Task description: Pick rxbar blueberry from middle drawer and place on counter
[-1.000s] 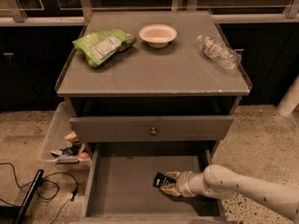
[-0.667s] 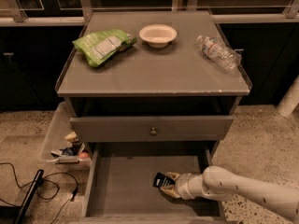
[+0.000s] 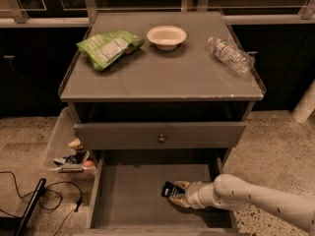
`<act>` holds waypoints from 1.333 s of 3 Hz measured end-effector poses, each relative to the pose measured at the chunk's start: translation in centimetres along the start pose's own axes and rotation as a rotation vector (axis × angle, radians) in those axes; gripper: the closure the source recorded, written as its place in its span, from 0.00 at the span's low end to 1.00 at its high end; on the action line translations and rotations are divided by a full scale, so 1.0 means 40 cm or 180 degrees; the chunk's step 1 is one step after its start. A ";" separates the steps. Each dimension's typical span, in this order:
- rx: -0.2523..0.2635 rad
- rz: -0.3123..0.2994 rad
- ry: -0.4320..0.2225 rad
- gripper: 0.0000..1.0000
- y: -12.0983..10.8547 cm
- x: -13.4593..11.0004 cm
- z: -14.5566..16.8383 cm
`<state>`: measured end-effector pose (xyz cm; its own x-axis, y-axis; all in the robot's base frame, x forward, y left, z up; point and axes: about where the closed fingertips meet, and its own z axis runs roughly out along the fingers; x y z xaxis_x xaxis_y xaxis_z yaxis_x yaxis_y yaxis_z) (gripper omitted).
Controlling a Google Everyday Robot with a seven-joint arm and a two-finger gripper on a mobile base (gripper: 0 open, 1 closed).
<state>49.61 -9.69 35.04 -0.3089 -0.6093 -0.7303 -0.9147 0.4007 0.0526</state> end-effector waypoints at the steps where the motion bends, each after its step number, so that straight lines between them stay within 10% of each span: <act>1: -0.0164 0.0010 -0.0069 1.00 0.004 -0.033 -0.030; 3: -0.0532 -0.0116 -0.0273 1.00 -0.016 -0.225 -0.267; 4: -0.0469 -0.0266 -0.0219 1.00 -0.019 -0.312 -0.412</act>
Offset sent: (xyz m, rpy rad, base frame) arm 0.0061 -0.0264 0.1735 0.1963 0.0895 0.2075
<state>49.87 -13.67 55.35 -0.2162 -0.5861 -0.7809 -0.9663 0.2429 0.0853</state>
